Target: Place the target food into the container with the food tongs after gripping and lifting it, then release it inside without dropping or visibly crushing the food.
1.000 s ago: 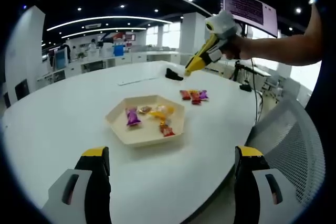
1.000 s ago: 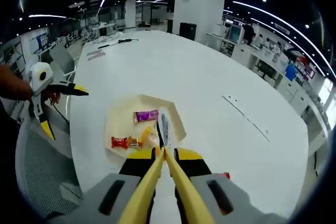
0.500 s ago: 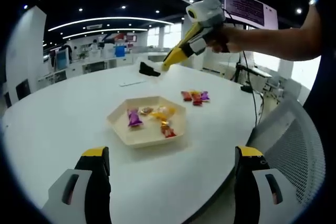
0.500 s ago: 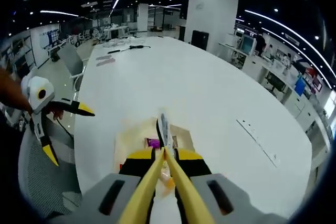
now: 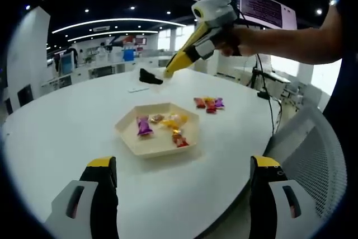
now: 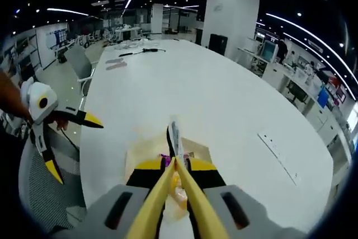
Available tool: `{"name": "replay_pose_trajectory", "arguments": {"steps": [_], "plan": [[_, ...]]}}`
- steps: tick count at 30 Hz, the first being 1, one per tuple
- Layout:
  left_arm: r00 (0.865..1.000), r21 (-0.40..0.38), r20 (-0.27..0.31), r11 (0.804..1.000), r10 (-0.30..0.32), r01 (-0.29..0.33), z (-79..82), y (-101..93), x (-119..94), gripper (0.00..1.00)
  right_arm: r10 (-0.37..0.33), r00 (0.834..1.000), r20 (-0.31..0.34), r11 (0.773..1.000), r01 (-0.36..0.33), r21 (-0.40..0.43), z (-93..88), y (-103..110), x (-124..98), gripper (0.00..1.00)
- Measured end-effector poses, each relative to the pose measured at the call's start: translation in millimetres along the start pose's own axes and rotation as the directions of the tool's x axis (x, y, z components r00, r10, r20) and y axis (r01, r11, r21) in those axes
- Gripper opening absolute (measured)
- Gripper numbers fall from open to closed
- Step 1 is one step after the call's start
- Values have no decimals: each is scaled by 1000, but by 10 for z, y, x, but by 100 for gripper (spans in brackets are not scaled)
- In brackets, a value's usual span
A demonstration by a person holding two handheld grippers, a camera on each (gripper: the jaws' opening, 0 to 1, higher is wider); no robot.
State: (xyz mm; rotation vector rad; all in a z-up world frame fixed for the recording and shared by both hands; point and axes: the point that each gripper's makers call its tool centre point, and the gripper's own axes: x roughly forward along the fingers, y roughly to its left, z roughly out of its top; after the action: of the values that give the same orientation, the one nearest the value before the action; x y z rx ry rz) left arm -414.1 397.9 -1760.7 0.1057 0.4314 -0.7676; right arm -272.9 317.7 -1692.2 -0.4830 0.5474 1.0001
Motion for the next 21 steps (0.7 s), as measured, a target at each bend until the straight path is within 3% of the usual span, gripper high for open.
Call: {"name": "replay_pose_trajectory", "arguments": {"steps": [21], "plan": [[1000,3,-6,1000,-4,4,-13,-5,4,95,13,999,50,998,-9,-68,26,32,-46,24]]}}
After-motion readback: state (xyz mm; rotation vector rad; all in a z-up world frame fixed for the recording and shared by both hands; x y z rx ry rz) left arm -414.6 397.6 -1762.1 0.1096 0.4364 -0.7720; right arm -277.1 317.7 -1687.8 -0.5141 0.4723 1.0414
